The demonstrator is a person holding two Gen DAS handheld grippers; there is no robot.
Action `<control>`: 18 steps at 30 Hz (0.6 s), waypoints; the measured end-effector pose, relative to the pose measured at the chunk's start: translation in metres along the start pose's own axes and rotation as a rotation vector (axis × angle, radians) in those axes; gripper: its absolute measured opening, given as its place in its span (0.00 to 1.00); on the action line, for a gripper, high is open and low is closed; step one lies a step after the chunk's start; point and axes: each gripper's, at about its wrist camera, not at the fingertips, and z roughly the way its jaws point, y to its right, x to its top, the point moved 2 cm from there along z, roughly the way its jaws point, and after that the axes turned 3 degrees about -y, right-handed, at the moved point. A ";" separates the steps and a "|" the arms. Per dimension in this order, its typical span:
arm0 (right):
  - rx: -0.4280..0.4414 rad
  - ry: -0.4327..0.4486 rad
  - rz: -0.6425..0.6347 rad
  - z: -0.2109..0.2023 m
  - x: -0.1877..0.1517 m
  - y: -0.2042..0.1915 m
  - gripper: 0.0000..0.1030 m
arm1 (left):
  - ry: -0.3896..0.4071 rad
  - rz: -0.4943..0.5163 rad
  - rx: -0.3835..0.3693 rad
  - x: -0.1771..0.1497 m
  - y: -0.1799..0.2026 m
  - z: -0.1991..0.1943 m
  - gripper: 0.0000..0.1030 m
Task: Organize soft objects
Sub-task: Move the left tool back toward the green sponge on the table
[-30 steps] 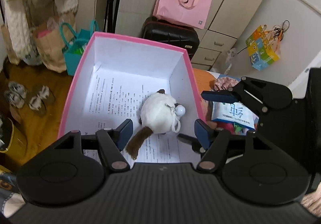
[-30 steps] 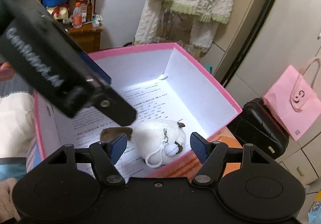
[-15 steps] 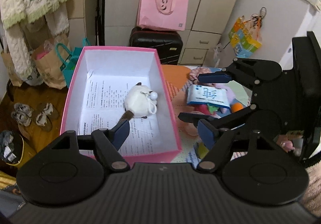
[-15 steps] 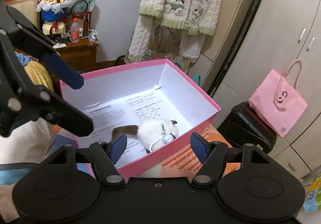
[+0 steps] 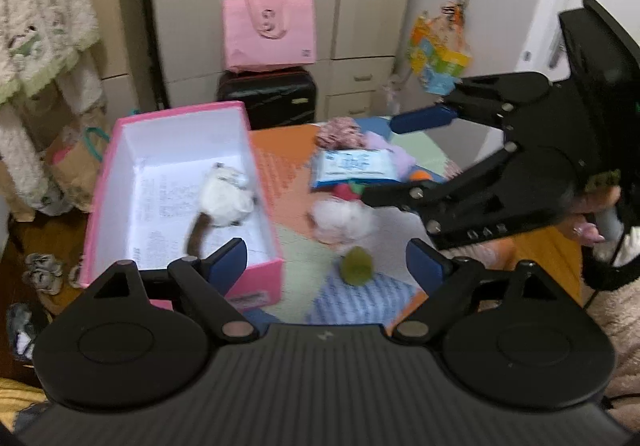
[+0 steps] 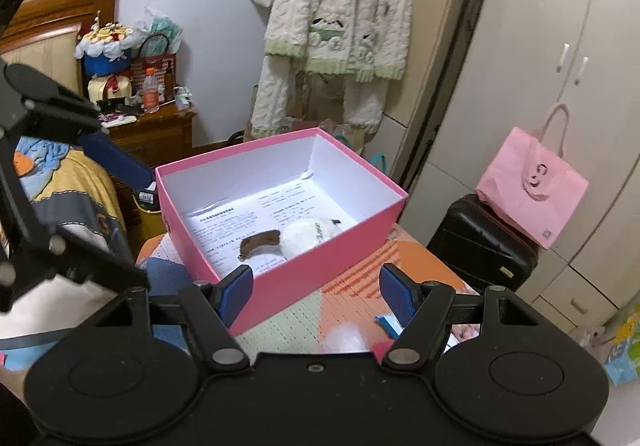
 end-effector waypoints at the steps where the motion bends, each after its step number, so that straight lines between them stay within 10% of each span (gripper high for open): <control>1: -0.003 0.001 0.011 -0.003 -0.004 0.002 0.72 | -0.002 0.008 -0.016 -0.002 0.005 0.001 0.85; 18: -0.112 0.057 0.261 -0.029 -0.098 0.061 0.84 | -0.095 0.186 -0.115 -0.017 0.073 0.063 0.85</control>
